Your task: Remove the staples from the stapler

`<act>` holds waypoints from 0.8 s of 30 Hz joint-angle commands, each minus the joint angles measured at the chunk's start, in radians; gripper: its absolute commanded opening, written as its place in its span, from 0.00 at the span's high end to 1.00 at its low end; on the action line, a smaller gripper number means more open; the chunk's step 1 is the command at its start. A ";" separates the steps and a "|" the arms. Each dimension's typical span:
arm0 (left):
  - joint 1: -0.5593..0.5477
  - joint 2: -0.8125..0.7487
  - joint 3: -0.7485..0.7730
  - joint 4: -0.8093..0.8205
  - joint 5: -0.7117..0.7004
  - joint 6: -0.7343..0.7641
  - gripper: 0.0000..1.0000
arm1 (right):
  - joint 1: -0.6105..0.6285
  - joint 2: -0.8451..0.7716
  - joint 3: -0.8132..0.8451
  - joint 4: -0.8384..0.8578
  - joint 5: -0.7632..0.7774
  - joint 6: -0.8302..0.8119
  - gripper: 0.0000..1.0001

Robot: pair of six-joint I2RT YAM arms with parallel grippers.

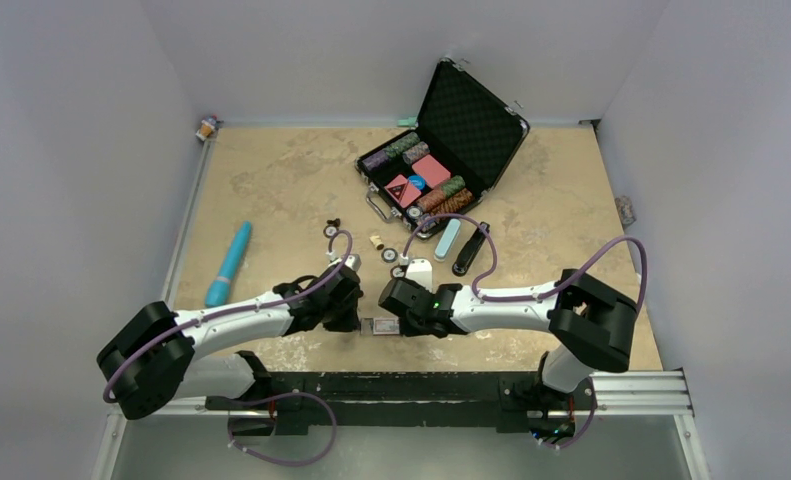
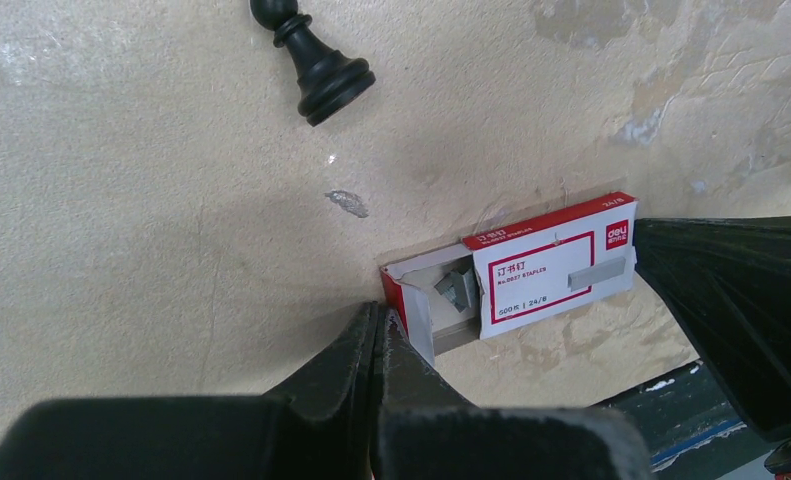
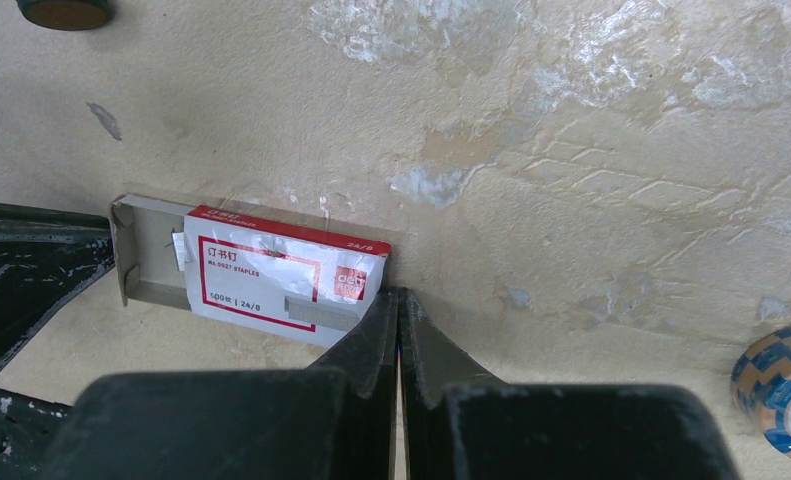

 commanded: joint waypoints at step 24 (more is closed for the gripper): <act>0.006 -0.041 -0.047 -0.017 -0.023 0.005 1.00 | -0.004 0.042 -0.001 0.055 -0.018 -0.023 1.00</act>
